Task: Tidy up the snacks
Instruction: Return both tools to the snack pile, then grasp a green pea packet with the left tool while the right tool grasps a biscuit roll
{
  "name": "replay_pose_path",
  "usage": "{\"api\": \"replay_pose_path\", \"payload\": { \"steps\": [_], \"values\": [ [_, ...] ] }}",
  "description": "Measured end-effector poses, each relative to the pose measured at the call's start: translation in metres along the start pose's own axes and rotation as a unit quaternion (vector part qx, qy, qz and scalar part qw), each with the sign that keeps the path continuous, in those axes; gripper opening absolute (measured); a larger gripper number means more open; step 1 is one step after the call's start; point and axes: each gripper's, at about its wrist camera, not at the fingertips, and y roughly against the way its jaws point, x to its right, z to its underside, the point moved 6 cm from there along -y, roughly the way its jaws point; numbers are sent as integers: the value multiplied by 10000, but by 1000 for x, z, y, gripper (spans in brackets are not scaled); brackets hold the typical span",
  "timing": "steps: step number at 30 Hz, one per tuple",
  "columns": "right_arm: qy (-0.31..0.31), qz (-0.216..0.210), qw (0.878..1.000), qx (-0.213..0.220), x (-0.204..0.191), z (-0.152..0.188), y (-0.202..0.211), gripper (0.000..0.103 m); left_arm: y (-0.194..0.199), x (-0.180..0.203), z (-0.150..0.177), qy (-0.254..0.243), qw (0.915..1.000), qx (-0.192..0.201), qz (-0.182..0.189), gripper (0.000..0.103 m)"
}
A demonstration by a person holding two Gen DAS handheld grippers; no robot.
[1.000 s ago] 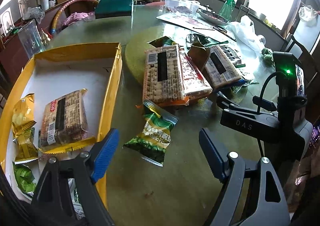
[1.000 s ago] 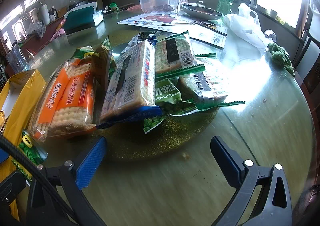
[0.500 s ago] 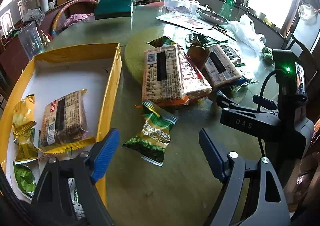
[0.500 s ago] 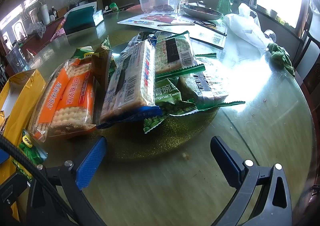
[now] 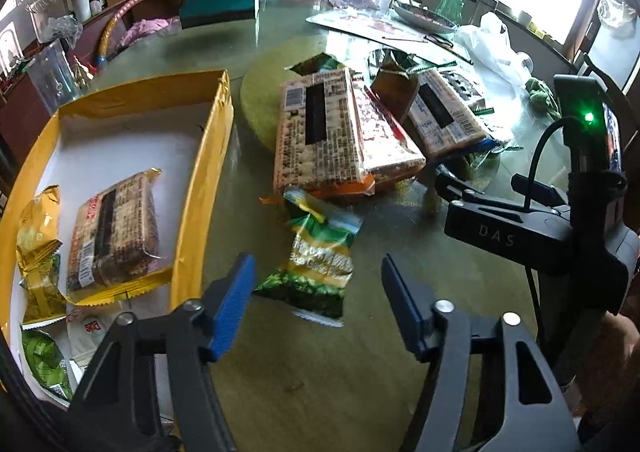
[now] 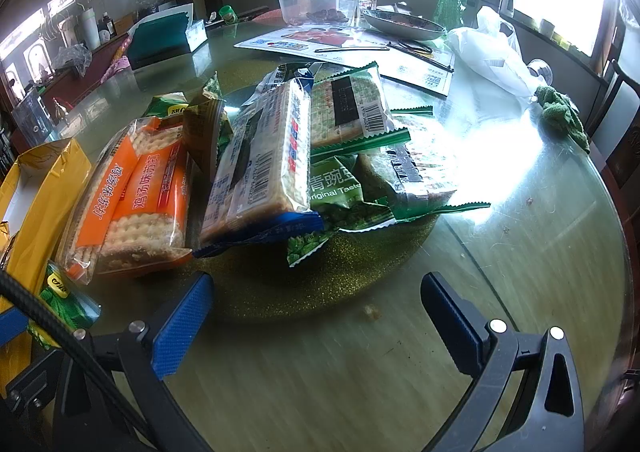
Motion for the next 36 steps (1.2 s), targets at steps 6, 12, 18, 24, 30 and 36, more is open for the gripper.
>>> {"api": "replay_pose_path", "payload": {
  "steps": [6, 12, 18, 24, 30, 36],
  "values": [
    [-519, 392, 9979, 1, -1, 1, 0, 103, -3, -2, -1, 63, 9999, -43, -100, 47],
    [-735, 553, 9958, 0, -1, 2, 2, 103, -3, 0, 2, 70, 9998, -127, 100, 32],
    [-297, 193, 9987, -362, -3, 7, 6, 103, 0, 0, 6, 62, 9996, -96, 257, 31],
    [-50, 52, 9985, -542, -3, 11, 7, 103, 3, 1, 6, 75, 9995, -45, 317, 26],
    [-47, 19, 9977, -683, 1, 9, 5, 103, 8, 0, 8, 88, 9992, 67, 386, 23],
    [-324, -1013, 9935, -397, -3, -4, 20, 99, 11, -4, 10, 209, 9983, 106, 538, 22]
  ]
}}
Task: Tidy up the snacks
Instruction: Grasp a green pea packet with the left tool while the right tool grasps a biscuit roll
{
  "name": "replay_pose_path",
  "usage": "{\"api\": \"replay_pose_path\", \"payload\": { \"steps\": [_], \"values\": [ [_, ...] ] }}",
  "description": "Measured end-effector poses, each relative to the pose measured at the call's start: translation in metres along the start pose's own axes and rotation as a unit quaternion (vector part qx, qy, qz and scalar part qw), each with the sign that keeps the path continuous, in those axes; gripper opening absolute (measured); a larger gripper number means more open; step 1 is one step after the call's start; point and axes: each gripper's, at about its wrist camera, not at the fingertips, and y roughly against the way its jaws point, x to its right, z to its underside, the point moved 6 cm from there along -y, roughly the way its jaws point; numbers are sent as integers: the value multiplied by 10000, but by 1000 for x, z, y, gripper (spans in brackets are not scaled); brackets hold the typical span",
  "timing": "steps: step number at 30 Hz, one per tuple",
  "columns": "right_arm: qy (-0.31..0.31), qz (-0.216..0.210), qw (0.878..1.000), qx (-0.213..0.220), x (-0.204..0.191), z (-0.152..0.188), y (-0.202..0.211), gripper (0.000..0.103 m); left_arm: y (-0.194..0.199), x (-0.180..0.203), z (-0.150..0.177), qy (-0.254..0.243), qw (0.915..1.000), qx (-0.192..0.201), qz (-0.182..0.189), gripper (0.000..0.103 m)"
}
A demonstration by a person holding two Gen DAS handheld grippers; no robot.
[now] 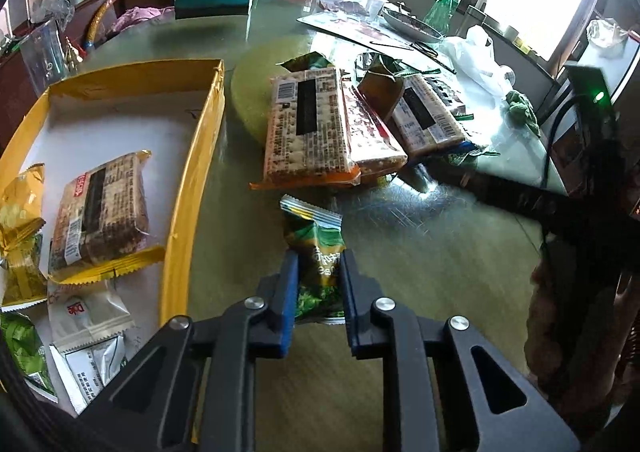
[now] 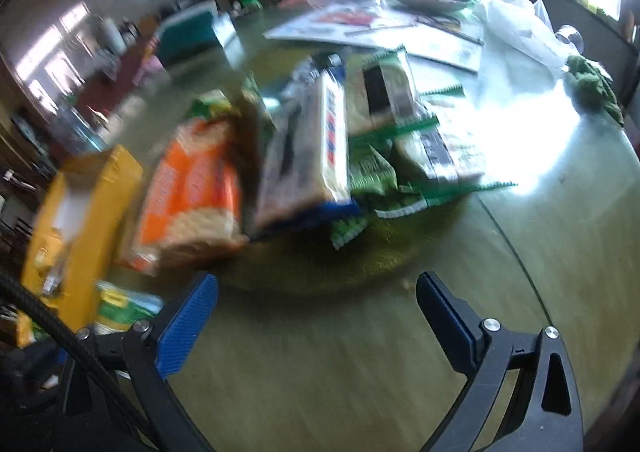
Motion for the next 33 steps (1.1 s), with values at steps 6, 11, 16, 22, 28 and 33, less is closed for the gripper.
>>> {"api": "replay_pose_path", "payload": {
  "steps": [6, 11, 16, 22, 28, 33],
  "values": [
    [-340, -571, 9961, 586, 6, -37, 20, 100, 5, 3, 1, -123, 9999, 118, -11, 20],
    [-250, -455, 9976, 451, -3, -64, 6, 83, 7, -1, 4, -13, 9999, 86, 129, 20],
    [-217, 4, 9998, 51, 0, -59, -19, 47, 9, -3, 7, 53, 9996, 35, 269, 19],
    [-217, 30, 9996, 192, -2, -33, 5, 26, 12, 4, 16, -20, 9993, -33, 374, 19],
    [-390, -226, 9983, 380, -2, 11, 43, 19, 19, 12, 27, -38, 9988, -73, 484, 19],
    [-435, -240, 9964, 690, -4, 49, 76, 16, 22, 18, 38, -143, 9988, -60, 470, 19]
  ]
}}
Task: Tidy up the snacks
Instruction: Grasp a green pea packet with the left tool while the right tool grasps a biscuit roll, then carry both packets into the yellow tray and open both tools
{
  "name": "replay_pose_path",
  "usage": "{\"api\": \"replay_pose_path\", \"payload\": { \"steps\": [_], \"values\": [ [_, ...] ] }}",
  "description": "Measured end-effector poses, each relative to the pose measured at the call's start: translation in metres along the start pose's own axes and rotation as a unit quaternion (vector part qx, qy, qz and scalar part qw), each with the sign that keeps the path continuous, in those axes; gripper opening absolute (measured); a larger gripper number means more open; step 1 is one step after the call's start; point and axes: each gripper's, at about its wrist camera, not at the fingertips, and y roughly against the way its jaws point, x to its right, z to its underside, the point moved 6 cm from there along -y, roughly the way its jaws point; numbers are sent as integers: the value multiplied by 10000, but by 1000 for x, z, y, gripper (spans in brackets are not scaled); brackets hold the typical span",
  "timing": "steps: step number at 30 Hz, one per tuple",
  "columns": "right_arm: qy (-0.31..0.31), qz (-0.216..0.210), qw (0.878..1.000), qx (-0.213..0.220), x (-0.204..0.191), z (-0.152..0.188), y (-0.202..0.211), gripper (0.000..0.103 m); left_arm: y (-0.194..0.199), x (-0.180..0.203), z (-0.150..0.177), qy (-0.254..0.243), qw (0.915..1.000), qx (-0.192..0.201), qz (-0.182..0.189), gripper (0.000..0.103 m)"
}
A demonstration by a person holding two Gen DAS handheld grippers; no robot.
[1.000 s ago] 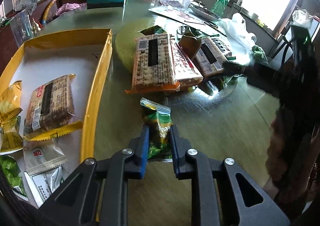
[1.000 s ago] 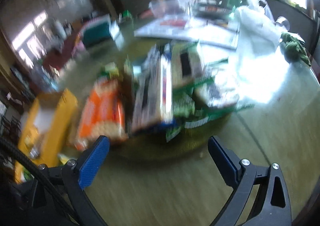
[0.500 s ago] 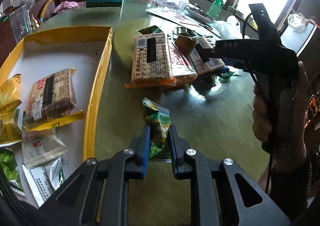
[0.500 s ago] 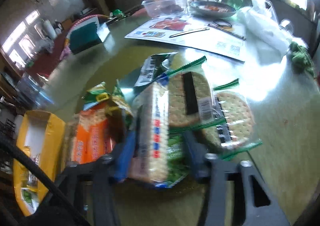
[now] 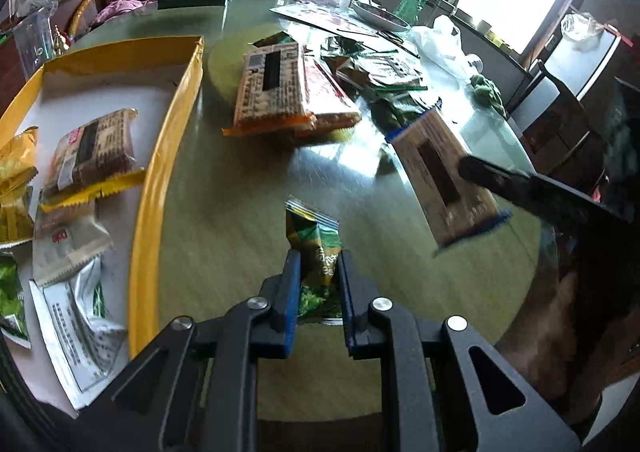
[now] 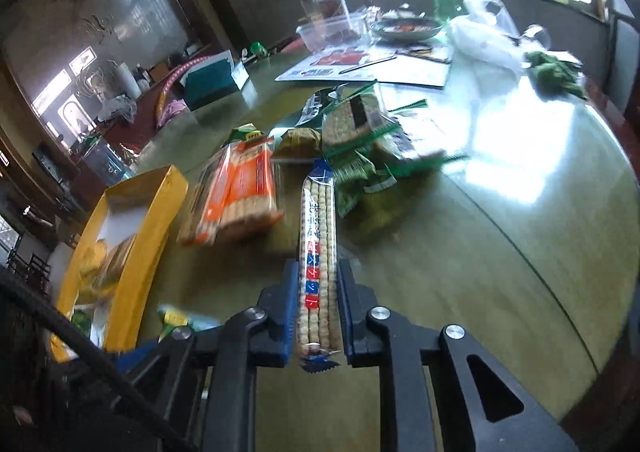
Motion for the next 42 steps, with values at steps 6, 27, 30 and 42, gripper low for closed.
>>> {"api": "replay_pose_path", "payload": {
  "steps": [6, 27, 30, 42],
  "values": [
    [-200, -14, 9996, 178, 0, 25, 20, 16, 6, 2, 7, 5, 10000, 44, -7, 19],
    [93, -838, 9936, 750, -84, 17, 66, 16, 97, -32, -17, 416, 9935, 1003, 335, 19],
    [315, -1060, 9913, 718, -117, 12, 58, 16, 111, -56, -24, 619, 9907, 1198, 202, 19],
    [710, -1779, 9812, 225, -214, -4, -8, 16, 117, -165, -30, 1428, 9784, 1383, -565, 19]
  ]
}}
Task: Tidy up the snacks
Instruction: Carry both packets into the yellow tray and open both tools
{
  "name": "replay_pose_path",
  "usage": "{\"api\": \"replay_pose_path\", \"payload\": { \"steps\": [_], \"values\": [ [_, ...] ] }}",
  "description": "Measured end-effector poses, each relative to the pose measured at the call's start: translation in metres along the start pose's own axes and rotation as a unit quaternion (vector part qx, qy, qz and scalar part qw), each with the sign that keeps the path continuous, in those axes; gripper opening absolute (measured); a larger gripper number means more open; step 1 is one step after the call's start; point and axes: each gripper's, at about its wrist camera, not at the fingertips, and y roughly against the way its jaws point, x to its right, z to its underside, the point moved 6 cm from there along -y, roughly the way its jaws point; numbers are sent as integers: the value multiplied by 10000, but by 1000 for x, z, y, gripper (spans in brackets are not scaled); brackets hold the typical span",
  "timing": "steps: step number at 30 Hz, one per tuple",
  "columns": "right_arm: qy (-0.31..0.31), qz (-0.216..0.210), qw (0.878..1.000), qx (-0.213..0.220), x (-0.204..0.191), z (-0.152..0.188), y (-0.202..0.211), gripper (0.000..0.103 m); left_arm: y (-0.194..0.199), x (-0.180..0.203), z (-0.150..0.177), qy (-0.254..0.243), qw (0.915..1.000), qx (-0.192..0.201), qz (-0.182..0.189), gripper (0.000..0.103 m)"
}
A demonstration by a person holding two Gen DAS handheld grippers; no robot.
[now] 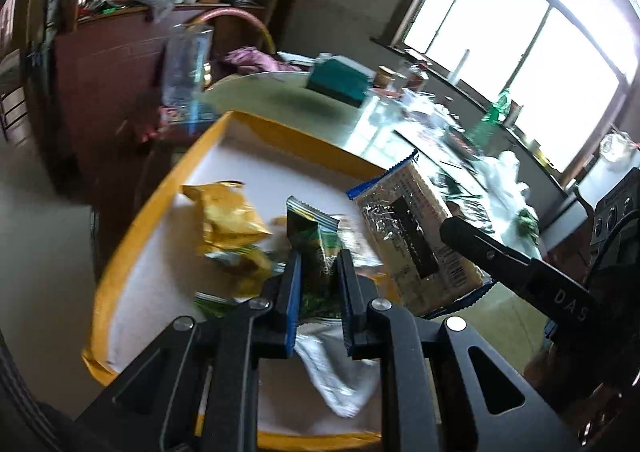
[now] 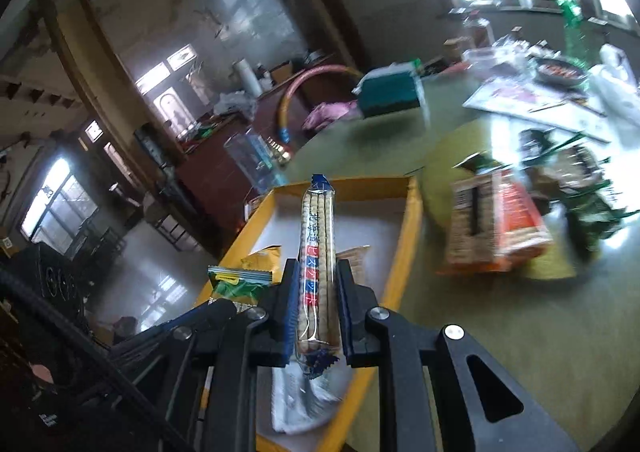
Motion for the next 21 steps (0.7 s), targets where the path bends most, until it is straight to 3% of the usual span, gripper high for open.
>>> {"api": "replay_pose_path", "payload": {
  "steps": [11, 21],
  "values": [
    [-152, -94, 9985, -522, -2, 2, -62, 16, -33, -41, -14, 249, 9994, -176, -191, 19],
    [-201, -276, 9980, -527, -10, 1, -72, 24, -38, -46, -11, 82, 9989, -98, -459, 20]
  ]
}}
